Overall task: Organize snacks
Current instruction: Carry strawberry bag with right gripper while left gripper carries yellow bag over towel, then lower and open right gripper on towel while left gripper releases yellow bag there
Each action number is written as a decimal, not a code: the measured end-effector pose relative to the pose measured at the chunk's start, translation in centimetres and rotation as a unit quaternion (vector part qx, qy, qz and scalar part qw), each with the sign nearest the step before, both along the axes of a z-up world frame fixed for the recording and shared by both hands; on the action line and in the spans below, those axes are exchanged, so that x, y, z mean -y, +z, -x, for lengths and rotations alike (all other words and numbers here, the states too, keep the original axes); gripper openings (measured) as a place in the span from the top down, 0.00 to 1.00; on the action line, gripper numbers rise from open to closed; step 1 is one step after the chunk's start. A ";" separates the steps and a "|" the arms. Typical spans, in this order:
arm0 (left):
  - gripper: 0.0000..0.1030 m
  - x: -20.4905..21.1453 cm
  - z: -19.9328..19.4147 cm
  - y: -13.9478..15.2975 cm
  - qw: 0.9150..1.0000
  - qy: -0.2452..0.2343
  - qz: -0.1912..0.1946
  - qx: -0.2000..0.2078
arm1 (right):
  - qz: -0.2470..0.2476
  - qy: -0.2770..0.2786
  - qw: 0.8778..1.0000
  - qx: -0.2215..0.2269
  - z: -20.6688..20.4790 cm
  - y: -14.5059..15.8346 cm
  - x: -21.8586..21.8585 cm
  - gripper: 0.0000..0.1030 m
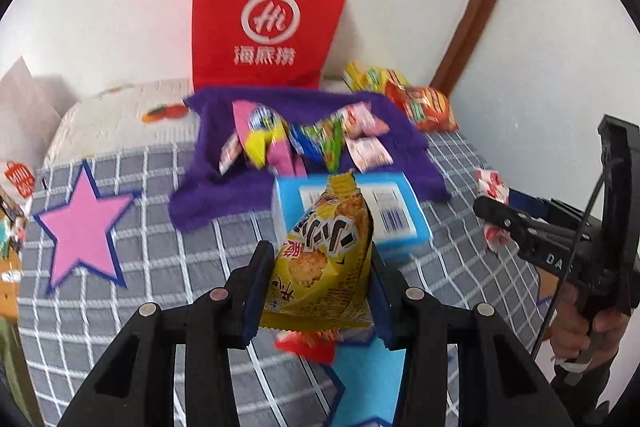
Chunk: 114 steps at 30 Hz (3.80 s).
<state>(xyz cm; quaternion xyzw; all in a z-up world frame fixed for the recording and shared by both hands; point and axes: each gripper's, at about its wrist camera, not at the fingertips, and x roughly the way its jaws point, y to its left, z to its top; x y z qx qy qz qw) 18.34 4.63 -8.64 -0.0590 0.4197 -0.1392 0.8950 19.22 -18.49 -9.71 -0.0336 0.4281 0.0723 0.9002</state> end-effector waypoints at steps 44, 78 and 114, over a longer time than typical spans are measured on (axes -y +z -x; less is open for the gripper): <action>0.59 -2.4 -18.3 -1.6 0.999 0.037 0.030 -0.017 | -0.003 0.076 0.997 0.022 -18.7 0.3 -6.1 0.47; 0.59 -3.4 -19.1 -2.9 0.998 0.050 0.025 -0.031 | 0.023 0.082 0.996 -0.031 -20.1 -2.6 -4.9 0.47; 0.59 -0.7 -18.9 -3.5 0.999 0.010 0.033 -0.041 | 0.054 0.079 0.990 -0.106 -21.6 -6.2 -5.1 0.47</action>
